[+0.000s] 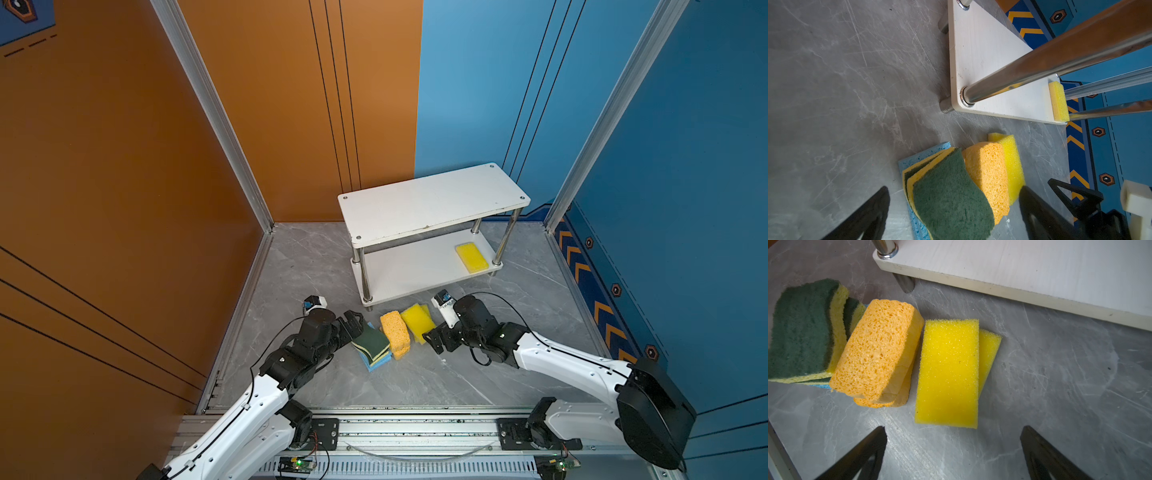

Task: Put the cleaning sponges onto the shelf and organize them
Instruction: 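Withdraw the right gripper from the shelf back toward the remaining yellow sponge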

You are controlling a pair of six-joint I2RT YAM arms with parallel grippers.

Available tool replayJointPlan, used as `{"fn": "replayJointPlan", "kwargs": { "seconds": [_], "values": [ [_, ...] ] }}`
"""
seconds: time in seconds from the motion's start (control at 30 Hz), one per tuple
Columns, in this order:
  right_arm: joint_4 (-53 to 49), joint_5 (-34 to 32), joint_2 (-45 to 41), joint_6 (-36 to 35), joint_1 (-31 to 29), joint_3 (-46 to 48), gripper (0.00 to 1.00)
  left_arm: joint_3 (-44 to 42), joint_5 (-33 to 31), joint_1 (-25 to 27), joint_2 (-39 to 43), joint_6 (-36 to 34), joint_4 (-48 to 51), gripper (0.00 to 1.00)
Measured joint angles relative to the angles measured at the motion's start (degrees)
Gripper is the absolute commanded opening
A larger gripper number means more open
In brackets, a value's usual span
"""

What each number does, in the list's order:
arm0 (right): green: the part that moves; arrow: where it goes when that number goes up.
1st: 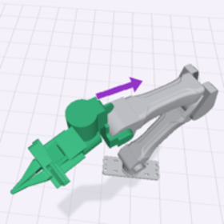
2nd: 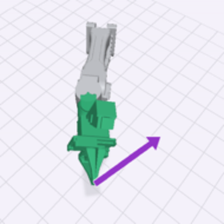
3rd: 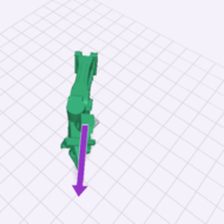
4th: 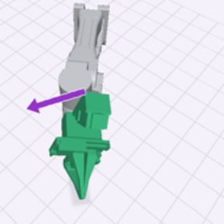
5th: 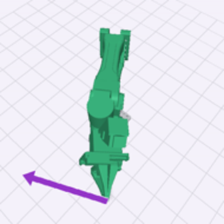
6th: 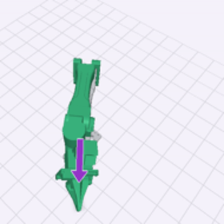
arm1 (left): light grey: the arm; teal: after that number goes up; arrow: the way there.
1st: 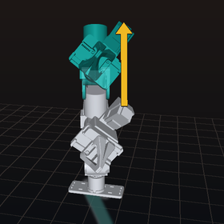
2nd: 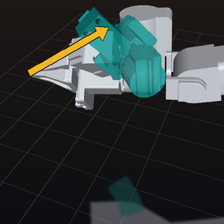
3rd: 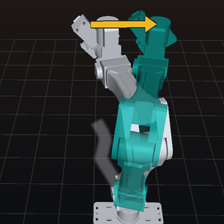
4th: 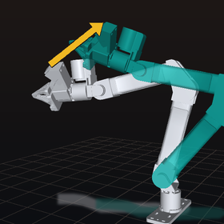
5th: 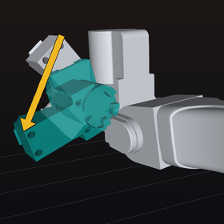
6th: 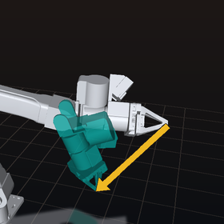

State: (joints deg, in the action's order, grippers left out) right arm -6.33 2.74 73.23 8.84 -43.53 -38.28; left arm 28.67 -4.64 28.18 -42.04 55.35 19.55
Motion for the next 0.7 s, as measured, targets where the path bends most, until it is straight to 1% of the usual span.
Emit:
{"fn": "replayJointPlan", "kwargs": {
  "seconds": [0.4, 0.57, 0.7],
  "values": [
    [2.9, -2.2, 4.7, 0.3, -1.2, 0.0, 1.0, 1.0, 0.0, 0.0, -3.2, 0.0, 0.0, 0.98],
    [5.2, -2.7, 5.2, 0.5, -1.8, 0.0, 1.0, 1.0, 0.0, 0.0, -3.2, 0.0, 0.0, 0.97],
    [7.3, -3.1, 6.6, 0.7, -2.6, 0.0, 1.0, 0.9, -0.5, 0.0, -1.6, 0.0, -0.5, 0.98]
  ]
}}
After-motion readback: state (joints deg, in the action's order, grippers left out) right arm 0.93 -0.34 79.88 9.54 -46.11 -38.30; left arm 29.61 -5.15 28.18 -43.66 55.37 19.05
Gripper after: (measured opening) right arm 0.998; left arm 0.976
